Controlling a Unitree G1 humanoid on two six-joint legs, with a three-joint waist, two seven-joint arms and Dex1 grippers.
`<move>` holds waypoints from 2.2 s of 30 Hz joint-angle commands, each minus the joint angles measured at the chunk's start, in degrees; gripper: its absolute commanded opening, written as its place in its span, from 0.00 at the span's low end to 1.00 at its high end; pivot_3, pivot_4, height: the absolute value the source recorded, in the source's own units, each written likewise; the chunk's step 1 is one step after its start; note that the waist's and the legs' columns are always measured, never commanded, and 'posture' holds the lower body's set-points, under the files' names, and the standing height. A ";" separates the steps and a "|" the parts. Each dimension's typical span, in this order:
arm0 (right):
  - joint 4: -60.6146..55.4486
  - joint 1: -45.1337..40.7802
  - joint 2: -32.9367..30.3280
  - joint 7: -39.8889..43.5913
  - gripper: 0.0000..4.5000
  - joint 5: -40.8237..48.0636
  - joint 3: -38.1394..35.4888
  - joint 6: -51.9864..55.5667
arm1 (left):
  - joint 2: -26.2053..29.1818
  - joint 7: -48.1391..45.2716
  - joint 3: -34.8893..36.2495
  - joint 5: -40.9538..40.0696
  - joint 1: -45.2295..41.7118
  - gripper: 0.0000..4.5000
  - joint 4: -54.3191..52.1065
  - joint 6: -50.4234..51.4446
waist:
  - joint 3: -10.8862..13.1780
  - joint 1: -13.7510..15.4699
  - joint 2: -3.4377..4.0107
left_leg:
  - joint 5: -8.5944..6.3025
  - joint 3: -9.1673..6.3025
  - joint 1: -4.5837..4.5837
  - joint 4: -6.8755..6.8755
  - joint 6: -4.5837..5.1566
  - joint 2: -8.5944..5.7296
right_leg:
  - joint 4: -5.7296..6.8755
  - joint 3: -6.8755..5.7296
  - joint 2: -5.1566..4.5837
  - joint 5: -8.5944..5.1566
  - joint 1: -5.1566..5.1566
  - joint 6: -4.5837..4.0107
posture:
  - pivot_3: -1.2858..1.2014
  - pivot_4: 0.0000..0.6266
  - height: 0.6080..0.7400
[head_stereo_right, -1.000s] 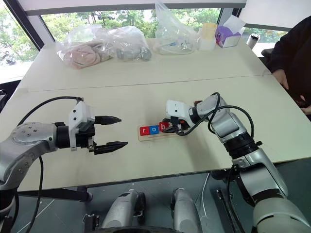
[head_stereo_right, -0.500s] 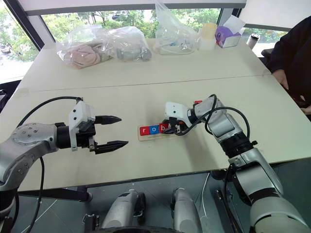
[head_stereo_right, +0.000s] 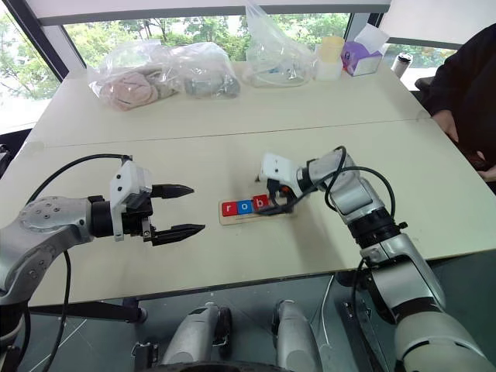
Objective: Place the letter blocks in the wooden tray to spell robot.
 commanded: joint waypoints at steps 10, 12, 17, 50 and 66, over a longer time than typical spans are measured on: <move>6.34 1.68 0.44 -13.51 0.99 -6.64 -1.95 -8.18 | 0.28 -0.19 0.96 -0.69 -0.57 1.00 -1.59 -0.83 | 0.00 -0.03 0.00 | 0.00 0.00 -0.01 -0.01 0.00 -0.01 | 0.00 0.00 0.00 0.01 0.01 0.01 | 0.52 0.24 0.89; 5.32 2.51 0.53 -13.36 0.99 -6.68 -1.98 -7.96 | 0.33 -0.25 0.97 -0.69 -0.66 1.00 -1.54 -0.82 | 0.00 -0.03 0.00 | 0.01 0.00 0.00 -0.01 0.00 -0.01 | 0.01 0.00 0.02 0.02 0.02 0.04 | 0.52 0.24 0.89; 2.61 3.77 0.70 -12.41 0.99 -6.06 -2.09 -6.48 | 0.33 -0.46 0.75 -0.58 -0.98 1.00 -1.30 -0.88 | 0.00 -0.03 0.00 | 0.01 -0.01 0.00 -0.01 -0.01 0.00 | 0.01 0.00 0.04 0.03 0.01 0.05 | 0.52 0.24 0.89; -2.29 6.18 -1.43 -38.45 0.99 -3.58 -22.60 21.29 | -0.69 -0.44 -0.55 0.05 -0.92 1.00 -0.93 -1.74 | -0.02 0.05 0.00 | 0.02 -0.02 0.00 -0.02 -0.02 0.00 | 0.00 0.01 0.07 -0.02 0.02 -0.05 | 0.52 0.24 0.89; -7.46 7.30 12.11 -51.72 0.99 5.27 -27.97 34.96 | -0.74 -0.97 -1.19 0.40 -2.52 1.00 -0.11 -1.83 | -0.03 0.00 0.07 | 0.05 -0.05 0.01 -0.03 -0.05 0.01 | 0.06 0.06 0.13 0.06 0.00 0.03 | 0.52 0.24 0.89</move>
